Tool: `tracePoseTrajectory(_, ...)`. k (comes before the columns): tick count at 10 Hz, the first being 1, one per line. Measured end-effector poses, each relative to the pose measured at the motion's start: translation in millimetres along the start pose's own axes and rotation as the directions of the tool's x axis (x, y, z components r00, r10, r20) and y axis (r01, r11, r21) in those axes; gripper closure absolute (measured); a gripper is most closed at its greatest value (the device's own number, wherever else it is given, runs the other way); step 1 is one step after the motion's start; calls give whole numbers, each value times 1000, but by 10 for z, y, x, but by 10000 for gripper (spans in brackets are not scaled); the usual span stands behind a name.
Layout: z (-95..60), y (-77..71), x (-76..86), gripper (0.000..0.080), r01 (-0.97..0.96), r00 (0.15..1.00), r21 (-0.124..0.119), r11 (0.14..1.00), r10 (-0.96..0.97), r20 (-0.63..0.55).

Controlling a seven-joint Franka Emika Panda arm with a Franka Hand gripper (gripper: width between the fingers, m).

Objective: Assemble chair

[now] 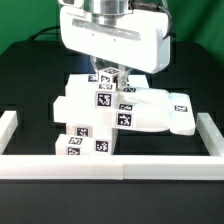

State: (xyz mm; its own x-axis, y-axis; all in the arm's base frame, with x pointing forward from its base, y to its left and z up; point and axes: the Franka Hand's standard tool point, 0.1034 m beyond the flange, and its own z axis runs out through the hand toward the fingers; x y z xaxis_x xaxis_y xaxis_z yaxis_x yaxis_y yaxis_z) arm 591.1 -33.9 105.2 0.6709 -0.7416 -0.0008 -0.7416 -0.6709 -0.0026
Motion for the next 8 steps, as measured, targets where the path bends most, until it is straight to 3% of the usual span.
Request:
tracePoseTrajectory(1,0,6,5,439,42,999,-1,999,-42,0)
tracePoseTrajectory(2,0,13,11,284,88,996,-1,996,-88,0)
tracePoseTrajectory(3,2,12,9,284,94,996,-1,996,-94,0)
tracePoseTrajectory(4,2,15,11,178,152,988,-5,988,-152,-2)
tracePoseTrajectory(5,2,21,13,155,295,955,-19,955,-296,-5)
tracePoseTrajectory(8,8,17,-1,150,568,823,-26,822,-569,2)
